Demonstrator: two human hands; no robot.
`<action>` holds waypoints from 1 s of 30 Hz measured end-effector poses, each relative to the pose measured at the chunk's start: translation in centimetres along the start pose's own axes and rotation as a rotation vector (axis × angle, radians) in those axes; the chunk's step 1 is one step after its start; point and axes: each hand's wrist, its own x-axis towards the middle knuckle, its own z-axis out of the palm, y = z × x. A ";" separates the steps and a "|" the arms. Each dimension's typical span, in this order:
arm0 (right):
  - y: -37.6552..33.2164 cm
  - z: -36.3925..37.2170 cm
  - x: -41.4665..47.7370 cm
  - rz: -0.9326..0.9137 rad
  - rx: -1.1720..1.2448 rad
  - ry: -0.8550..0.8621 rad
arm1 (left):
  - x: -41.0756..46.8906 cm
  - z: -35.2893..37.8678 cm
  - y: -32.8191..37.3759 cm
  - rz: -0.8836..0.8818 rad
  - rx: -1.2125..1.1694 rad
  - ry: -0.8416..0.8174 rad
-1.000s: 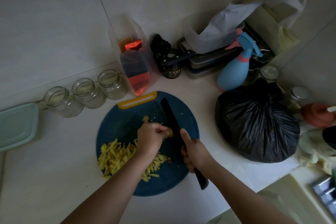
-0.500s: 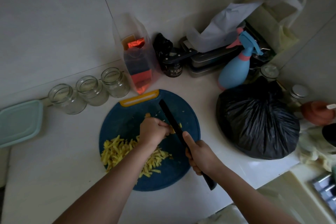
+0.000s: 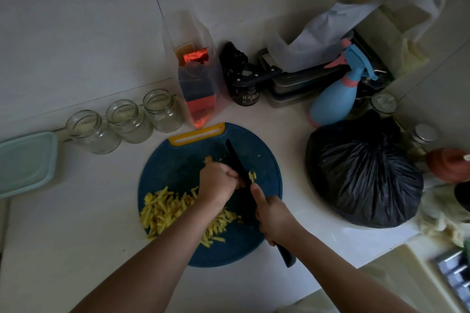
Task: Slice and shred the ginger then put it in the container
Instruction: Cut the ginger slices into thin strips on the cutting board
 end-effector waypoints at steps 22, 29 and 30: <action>0.4 -1.2 -1.4 -0.051 0.210 -0.080 | -0.5 -0.5 -0.2 -0.073 -0.158 0.000; 0.8 -0.1 -1.3 -0.096 0.018 0.061 | -0.5 -0.4 -0.4 -0.053 -0.137 0.008; 0.7 0.1 -1.3 -0.102 0.008 0.065 | -0.4 -0.4 -0.4 -0.052 -0.132 0.007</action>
